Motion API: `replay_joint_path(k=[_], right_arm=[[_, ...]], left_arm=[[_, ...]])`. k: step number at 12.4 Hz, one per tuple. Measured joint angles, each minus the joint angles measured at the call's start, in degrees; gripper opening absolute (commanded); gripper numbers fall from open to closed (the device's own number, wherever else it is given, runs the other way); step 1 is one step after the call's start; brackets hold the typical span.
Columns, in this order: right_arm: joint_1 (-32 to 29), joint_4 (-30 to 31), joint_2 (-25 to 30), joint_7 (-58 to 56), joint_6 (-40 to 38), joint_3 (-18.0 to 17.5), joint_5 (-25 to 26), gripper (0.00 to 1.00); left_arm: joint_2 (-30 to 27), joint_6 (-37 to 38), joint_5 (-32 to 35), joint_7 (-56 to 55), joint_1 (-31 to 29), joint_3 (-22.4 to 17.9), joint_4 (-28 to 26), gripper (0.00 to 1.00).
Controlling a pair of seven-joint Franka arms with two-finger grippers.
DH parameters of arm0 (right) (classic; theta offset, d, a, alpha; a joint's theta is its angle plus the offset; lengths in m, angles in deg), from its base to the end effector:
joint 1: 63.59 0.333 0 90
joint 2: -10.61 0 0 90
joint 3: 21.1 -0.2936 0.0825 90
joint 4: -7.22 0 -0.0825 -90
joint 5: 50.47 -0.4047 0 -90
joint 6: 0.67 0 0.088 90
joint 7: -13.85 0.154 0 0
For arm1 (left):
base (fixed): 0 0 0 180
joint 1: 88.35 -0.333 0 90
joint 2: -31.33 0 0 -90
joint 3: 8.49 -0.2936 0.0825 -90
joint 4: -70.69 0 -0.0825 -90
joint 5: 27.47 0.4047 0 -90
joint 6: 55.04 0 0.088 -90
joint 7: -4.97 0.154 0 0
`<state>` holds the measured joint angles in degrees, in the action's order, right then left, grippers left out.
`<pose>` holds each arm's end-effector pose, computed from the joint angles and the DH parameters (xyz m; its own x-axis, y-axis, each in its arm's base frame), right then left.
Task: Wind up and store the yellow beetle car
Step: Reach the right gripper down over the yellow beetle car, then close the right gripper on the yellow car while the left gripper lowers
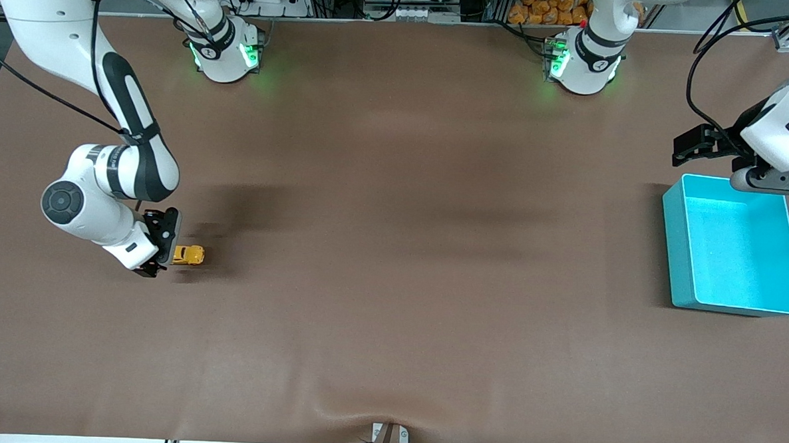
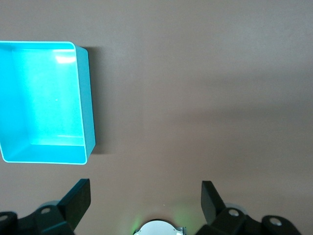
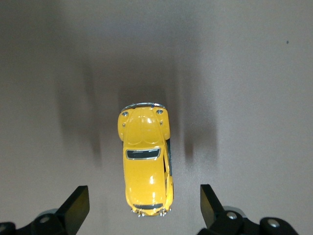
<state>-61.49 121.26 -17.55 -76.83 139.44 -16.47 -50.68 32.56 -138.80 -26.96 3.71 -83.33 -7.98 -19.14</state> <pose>0.6065 -0.0287 0.1276 0.0256 0.9990 -0.0354 0.9990 -0.0269 -0.0354 0.5602 -0.0527 0.5358 0.9893 -0.0727 -0.1268 -0.0748 -0.9971 -0.0115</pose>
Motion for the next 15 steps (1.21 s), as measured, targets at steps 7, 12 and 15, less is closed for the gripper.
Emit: replay_joint_path(k=[7,12,15], right_arm=[[0.0,0.0,-2.9,0.0,2.6,-0.4,0.0,0.0],[-0.2,0.0,-2.9,0.0,2.6,-0.3,0.0,0.0],[-2.0,0.1,-3.0,-1.7,2.9,-0.2,0.0,0.0]], left_arm=[[0.0,-0.1,0.0,-0.5,0.4,0.1,-0.7,1.0],[0.4,-0.2,0.0,-2.4,0.9,0.1,-0.9,1.0],[0.4,-0.2,0.0,-3.4,1.2,0.2,-1.1,1.0]])
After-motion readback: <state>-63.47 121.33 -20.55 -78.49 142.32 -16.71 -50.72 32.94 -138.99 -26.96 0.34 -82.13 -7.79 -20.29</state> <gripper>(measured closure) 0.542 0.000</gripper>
